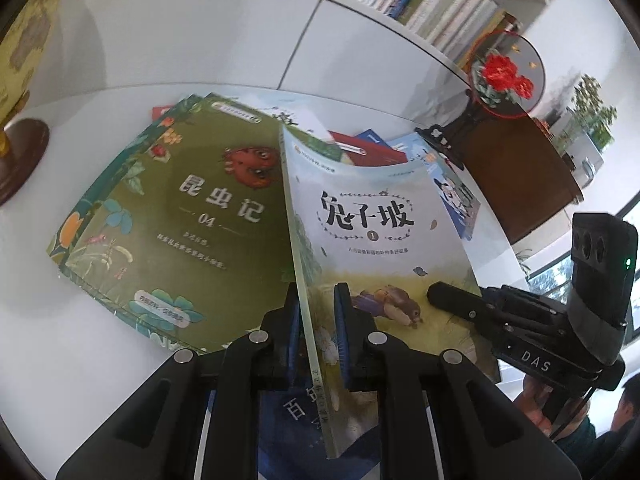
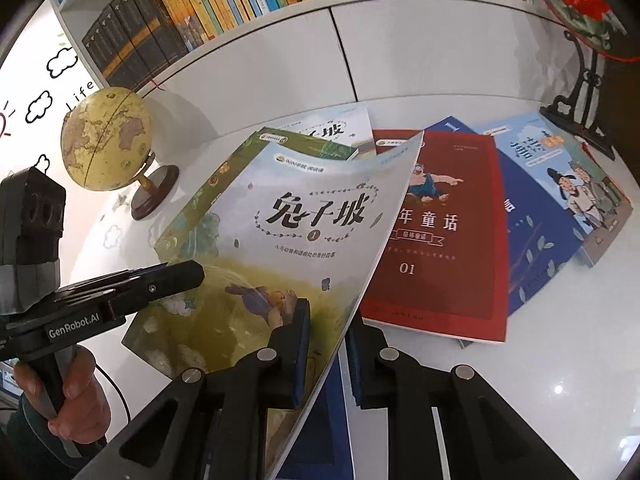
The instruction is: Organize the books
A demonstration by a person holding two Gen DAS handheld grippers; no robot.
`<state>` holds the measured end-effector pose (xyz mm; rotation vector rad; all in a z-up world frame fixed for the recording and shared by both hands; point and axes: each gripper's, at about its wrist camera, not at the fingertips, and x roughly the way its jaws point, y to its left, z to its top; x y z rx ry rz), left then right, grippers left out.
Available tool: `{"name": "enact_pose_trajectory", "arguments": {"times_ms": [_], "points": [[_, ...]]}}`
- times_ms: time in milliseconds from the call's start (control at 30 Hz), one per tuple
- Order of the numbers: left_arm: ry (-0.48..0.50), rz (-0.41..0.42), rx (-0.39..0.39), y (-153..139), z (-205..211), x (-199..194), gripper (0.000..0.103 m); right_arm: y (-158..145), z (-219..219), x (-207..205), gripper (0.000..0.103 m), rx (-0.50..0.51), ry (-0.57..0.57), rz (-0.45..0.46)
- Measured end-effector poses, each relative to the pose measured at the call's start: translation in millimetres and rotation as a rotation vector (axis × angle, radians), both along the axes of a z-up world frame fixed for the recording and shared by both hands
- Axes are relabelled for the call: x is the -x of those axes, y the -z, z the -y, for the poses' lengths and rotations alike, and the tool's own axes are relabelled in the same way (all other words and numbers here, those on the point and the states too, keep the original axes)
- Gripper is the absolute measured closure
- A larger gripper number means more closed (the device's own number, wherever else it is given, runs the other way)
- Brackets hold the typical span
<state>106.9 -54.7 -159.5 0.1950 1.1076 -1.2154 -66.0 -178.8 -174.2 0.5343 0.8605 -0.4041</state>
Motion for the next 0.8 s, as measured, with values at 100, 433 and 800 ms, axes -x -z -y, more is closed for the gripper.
{"name": "enact_pose_trajectory", "arguments": {"times_ms": [100,433,800], "points": [[0.014,0.007,0.009,-4,1,6,0.091,-6,-4,5,0.087,0.033,0.001,-0.001],[0.050,0.031,0.066,-22,2,24,0.091,-24,-8,25,0.087,0.071,0.024,0.024],[0.131,0.076,0.124,-42,14,57,0.091,-42,-9,65,0.087,0.106,0.097,0.056]]}}
